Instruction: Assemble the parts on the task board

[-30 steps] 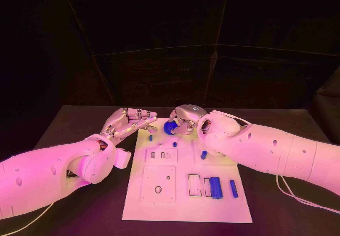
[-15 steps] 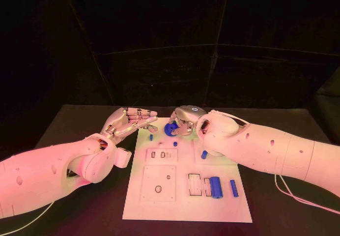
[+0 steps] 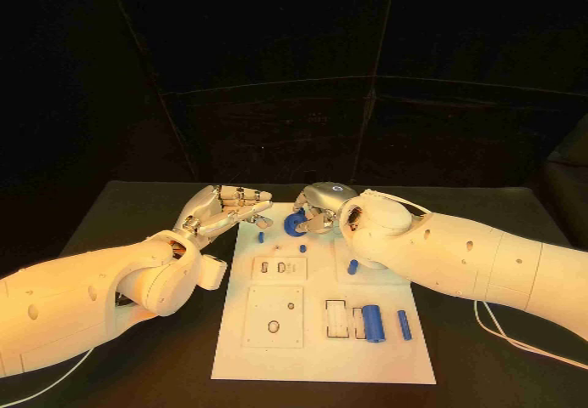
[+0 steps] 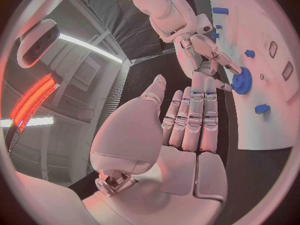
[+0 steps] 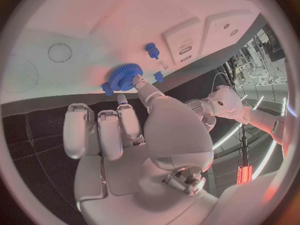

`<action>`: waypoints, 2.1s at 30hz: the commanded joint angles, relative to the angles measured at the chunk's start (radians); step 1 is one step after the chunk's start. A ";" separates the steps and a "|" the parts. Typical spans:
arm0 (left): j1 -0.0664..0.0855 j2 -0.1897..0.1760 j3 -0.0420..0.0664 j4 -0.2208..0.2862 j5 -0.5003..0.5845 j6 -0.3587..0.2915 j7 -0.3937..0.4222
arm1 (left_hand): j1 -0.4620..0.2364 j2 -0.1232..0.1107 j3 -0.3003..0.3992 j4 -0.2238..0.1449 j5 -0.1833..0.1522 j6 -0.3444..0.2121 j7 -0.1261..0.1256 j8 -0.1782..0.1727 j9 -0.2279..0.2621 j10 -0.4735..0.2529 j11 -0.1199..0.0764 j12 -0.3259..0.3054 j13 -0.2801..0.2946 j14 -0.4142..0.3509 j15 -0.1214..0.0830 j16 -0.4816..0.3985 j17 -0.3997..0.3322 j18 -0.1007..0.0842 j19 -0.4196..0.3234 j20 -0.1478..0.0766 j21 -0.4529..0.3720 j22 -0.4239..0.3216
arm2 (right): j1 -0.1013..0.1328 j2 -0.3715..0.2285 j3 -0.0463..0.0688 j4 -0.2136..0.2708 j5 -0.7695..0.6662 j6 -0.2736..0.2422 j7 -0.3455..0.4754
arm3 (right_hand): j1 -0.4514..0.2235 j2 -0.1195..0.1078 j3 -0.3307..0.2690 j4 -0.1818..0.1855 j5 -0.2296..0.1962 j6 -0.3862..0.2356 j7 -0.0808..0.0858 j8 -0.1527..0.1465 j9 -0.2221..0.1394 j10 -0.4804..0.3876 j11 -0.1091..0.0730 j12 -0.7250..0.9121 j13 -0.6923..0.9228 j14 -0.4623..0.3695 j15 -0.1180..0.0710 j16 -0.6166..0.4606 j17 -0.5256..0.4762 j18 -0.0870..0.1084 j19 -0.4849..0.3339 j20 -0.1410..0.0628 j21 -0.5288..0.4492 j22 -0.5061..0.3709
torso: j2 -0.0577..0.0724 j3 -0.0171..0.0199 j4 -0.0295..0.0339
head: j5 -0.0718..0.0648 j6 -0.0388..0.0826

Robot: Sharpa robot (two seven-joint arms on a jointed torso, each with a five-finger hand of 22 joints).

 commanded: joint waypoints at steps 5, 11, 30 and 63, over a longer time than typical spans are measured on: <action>0.001 0.000 0.001 0.002 0.003 0.009 -0.002 | 0.003 0.004 0.000 -0.009 0.001 0.005 0.003 -0.007 0.000 0.004 0.004 -0.005 0.000 -0.009 0.002 -0.007 0.002 0.011 -0.006 0.001 -0.005 -0.001 | 0.002 -0.002 0.000 0.002 0.002 0.031 -0.012 | -0.049 0.000 -0.038 0.045 -0.006 0.004 -0.002 0.002 0.005 -0.008 0.000 -0.003 0.002 0.054 0.006 -0.003 0.005 -0.010 -0.003 0.009 0.002 -0.001 | 0.000 -0.0002 0.0001 | -0.001 0.000; 0.001 -0.001 0.001 0.001 0.003 0.009 -0.003 | 0.003 0.004 0.000 -0.009 0.001 0.005 0.003 -0.007 0.000 0.004 0.004 -0.005 0.000 -0.009 0.002 -0.007 0.002 0.011 -0.006 0.001 -0.005 -0.001 | 0.002 -0.019 0.000 0.018 0.025 -0.013 0.001 | -0.078 0.007 -0.071 0.092 0.005 0.012 -0.004 0.006 0.006 0.003 0.000 0.012 0.017 0.056 0.006 -0.001 0.012 -0.010 0.000 0.009 0.003 0.003 | 0.000 0.0001 -0.0004 | -0.001 0.002; 0.001 -0.005 0.001 0.000 0.003 0.005 -0.003 | 0.003 0.004 0.000 -0.009 0.001 0.005 0.003 -0.007 0.000 0.004 0.004 -0.005 0.000 -0.009 0.002 -0.007 0.002 0.011 -0.006 0.001 -0.005 -0.001 | 0.002 -0.035 0.000 0.019 0.077 0.072 -0.009 | -0.082 0.002 -0.119 0.127 0.033 0.014 -0.005 0.004 0.004 0.006 -0.001 0.017 0.024 0.055 0.005 -0.001 0.011 -0.010 0.000 0.007 0.003 0.003 | 0.000 -0.0002 -0.0013 | -0.001 0.001; 0.002 -0.008 0.001 -0.017 0.003 0.023 -0.001 | 0.006 0.011 0.002 -0.021 0.001 0.030 -0.007 -0.003 0.003 0.034 -0.005 0.001 0.003 -0.020 -0.001 -0.015 0.011 0.012 -0.013 0.000 -0.009 -0.005 | 0.013 -0.388 0.000 0.191 0.499 -0.016 0.332 | 0.094 0.008 -0.145 0.042 0.093 0.047 -0.012 0.004 0.005 0.016 -0.010 0.029 0.045 0.059 -0.002 0.004 0.028 -0.012 0.005 0.001 0.006 0.014 | -0.014 0.0040 -0.0154 | -0.019 0.019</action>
